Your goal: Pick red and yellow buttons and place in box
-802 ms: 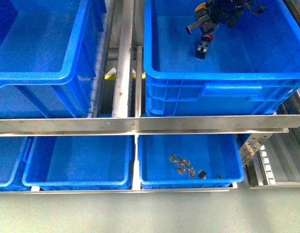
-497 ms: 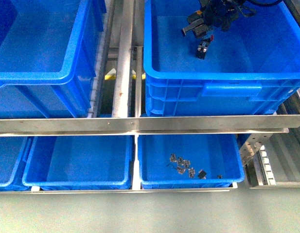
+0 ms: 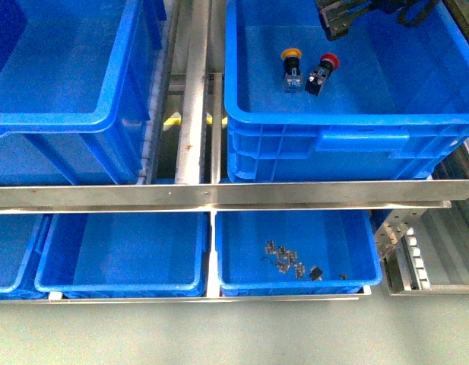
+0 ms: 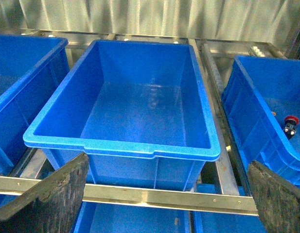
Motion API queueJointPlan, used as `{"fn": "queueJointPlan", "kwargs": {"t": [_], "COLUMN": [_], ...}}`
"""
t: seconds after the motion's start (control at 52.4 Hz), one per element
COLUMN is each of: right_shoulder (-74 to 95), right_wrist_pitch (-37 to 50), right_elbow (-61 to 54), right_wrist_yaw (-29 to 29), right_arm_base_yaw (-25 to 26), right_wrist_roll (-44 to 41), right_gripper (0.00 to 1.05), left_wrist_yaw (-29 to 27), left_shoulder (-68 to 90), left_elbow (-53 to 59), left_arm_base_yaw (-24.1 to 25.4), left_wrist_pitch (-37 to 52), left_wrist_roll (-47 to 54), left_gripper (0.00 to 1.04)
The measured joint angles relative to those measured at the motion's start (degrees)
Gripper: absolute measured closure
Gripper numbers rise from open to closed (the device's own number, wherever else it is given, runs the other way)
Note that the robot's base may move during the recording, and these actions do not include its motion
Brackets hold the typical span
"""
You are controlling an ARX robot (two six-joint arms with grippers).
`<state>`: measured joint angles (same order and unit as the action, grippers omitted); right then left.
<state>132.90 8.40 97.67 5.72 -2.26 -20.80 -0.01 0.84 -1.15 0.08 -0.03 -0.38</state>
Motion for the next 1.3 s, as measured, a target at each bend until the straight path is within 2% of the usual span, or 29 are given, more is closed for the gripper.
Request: {"fn": "queueJointPlan", "kwargs": {"t": [0.287,0.458,0.669,0.783,0.86,0.917,0.936,0.974,1.051,1.07,1.146,1.261,1.299], "right_shoulder": [-17.1,-31.4,-52.0,-63.1,-70.9,-73.3,-74.2,-75.5,-76.8,-77.7,-81.8,-85.2,-87.1], "right_wrist_pitch": [8.8,8.0,-0.6,-8.2,-15.0,-15.7,-9.3,8.7,22.9,26.6,29.2,28.8,28.1], "right_elbow": [-25.8,-37.7,-53.1,-59.5,-62.2,-63.0,-65.2,-72.2,-79.1,-81.0,-84.2,-87.8,-89.2], "right_wrist_yaw": [-4.1,-7.3,-11.1,-12.6,-10.8,-10.3,-8.2,-6.2,-5.9,-5.9,-5.9,-5.7,-5.7], "right_arm_base_yaw": [2.1,2.1,2.0,2.6,2.8,2.9,2.8,2.6,2.6,2.5,2.5,2.5,2.5], "right_wrist_roll": [-0.5,1.8,11.2,20.0,26.9,29.9,29.1,25.9,23.5,22.9,22.0,21.4,21.3], "right_gripper": [0.07,0.07,0.07,0.07,0.07,0.07,0.11,0.22,0.36,0.42,0.61,0.85,0.96], "left_wrist_yaw": [0.0,0.0,0.0,0.0,0.0,0.0,0.0,0.0,0.0,0.0,0.0,0.0,0.0], "left_shoulder": [0.0,0.0,0.0,0.0,0.0,0.0,0.0,0.0,0.0,0.0,0.0,0.0,0.0], "left_elbow": [0.0,0.0,0.0,0.0,0.0,0.0,0.0,0.0,0.0,0.0,0.0,0.0,0.0], "left_arm_base_yaw": [0.0,0.0,0.0,0.0,0.0,0.0,0.0,0.0,0.0,0.0,0.0,0.0,0.0], "left_wrist_pitch": [0.0,0.0,0.0,0.0,0.0,0.0,0.0,0.0,0.0,0.0,0.0,0.0,0.0], "left_wrist_roll": [0.0,0.0,0.0,0.0,0.0,0.0,0.0,0.0,0.0,0.0,0.0,0.0,0.0], "left_gripper": [0.08,0.08,0.08,0.08,0.08,0.08,0.08,0.08,0.08,0.08,0.08,0.08,0.08]}}
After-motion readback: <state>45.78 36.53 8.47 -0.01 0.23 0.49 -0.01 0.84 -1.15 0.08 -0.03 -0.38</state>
